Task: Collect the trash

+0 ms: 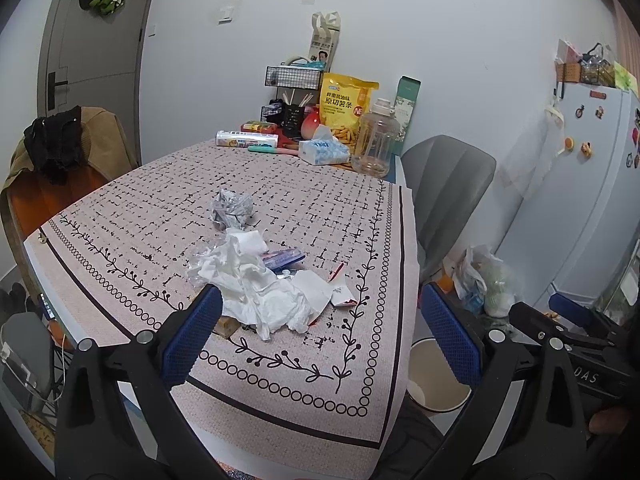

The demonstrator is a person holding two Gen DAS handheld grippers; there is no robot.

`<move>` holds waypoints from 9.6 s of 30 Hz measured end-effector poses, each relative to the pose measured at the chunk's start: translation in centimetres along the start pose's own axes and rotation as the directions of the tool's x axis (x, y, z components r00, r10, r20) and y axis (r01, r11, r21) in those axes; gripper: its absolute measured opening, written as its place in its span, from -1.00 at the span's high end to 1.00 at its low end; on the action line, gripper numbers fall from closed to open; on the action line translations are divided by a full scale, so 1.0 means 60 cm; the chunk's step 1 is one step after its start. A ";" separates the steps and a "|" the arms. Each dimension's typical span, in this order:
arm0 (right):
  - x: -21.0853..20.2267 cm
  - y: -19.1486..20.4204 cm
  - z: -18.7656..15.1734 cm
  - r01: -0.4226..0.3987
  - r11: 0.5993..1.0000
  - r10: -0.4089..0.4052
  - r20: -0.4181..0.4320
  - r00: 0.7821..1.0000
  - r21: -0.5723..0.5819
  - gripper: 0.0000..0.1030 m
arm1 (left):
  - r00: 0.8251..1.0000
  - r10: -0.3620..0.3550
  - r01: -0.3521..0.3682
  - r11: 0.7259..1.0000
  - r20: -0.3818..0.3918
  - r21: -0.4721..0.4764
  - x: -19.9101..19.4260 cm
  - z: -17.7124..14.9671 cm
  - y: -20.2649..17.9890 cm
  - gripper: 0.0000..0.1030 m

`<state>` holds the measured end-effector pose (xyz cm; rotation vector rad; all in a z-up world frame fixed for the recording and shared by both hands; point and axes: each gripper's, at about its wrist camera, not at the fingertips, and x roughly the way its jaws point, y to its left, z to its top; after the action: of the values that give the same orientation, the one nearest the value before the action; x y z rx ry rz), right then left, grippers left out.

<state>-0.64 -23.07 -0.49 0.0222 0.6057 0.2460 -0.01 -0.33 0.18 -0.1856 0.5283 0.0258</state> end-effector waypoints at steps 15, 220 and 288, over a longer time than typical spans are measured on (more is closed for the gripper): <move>-0.007 0.013 0.001 0.019 0.999 -0.017 0.027 0.999 -0.037 -0.85 | 1.000 -0.002 0.002 1.000 0.007 0.003 -0.002 0.003 -0.002 -0.91; 0.234 -0.534 -0.167 0.165 0.858 -0.080 -0.191 0.978 0.486 -0.46 | 0.724 -0.317 0.390 0.921 -0.613 -0.016 0.556 -0.116 -0.473 -0.63; 0.191 0.134 0.017 -0.355 0.929 0.337 -0.154 0.929 -0.108 -0.49 | 0.975 -0.055 -0.008 0.960 -0.217 -0.280 0.170 -0.029 0.214 -0.70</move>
<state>7.27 -12.54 -5.31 -0.0174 0.7156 0.6368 7.02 11.75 -8.63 -0.4755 0.7464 0.0566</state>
